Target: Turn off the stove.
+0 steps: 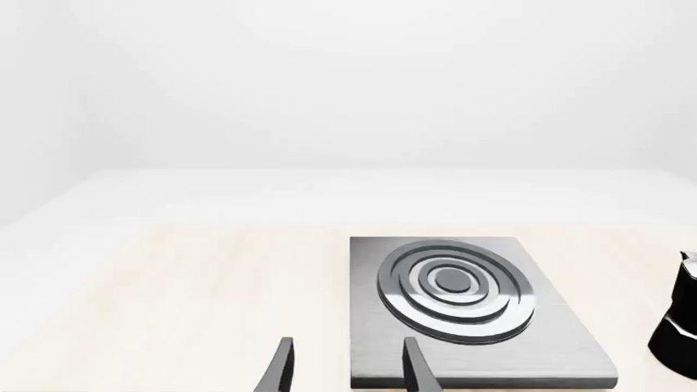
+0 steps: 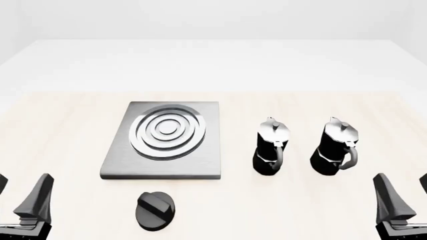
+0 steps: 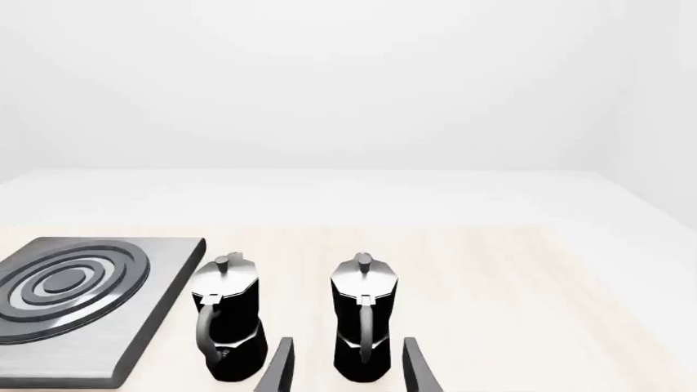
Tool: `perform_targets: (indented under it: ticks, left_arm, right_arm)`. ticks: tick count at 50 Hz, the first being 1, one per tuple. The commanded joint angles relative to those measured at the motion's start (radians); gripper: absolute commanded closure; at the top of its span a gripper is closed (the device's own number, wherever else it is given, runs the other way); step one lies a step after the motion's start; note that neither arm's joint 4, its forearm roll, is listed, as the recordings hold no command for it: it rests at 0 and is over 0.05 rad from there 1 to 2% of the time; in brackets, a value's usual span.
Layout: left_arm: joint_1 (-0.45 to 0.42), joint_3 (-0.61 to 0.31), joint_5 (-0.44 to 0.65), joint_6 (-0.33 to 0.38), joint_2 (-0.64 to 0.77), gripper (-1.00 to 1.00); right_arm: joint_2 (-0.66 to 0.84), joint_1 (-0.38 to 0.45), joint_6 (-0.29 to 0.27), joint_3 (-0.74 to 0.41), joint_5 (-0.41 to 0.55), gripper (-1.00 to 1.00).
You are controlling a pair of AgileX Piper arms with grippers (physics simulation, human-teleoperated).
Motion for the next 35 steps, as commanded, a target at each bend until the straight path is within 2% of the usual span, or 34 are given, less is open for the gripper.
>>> perform_targets:
  ticks: [1,15,16,19,20,27,28,30,32,35]
  left_arm:
    - [0.001,-0.002,-0.001,0.003,0.012,-1.0]
    - [0.006,-0.003,-0.012,-0.004,0.027,-1.0]
    - [-0.035,-0.002,-0.068,0.006,0.12,-1.0]
    - [-0.049,-0.003,-0.127,0.034,0.209,-1.0]
    - [-0.056,-0.009,-0.123,0.01,0.204,-1.0]
    - [-0.078,-0.119,-0.069,-0.014,0.268,-1.0]
    - [-0.108,-0.145,-0.068,-0.031,0.318,-1.0]
    - [-0.13,-0.166,-0.07,0.034,0.367,-1.0]
    - [-0.173,-0.206,-0.028,0.032,0.39,-1.0]
    - [-0.191,-0.226,-0.01,0.041,0.419,-1.0]
  right_arm:
    - [0.002,-0.001,0.003,0.0,0.001,-1.0]
    - [-0.002,0.0,-0.002,0.0,0.001,-1.0]
    - [-0.002,0.0,-0.002,0.0,0.001,-1.0]
    - [-0.002,0.001,-0.003,0.0,0.001,-1.0]
    - [-0.002,0.002,-0.003,0.0,0.001,-1.0]
    - [-0.002,0.007,-0.005,0.0,0.001,-1.0]
    - [-0.002,0.009,-0.006,0.0,0.001,-1.0]
    - [-0.002,0.01,-0.005,0.0,0.001,-1.0]
    - [-0.002,0.012,-0.005,0.0,0.002,-1.0]
    - [-0.001,0.015,-0.005,-0.001,0.003,-1.0]
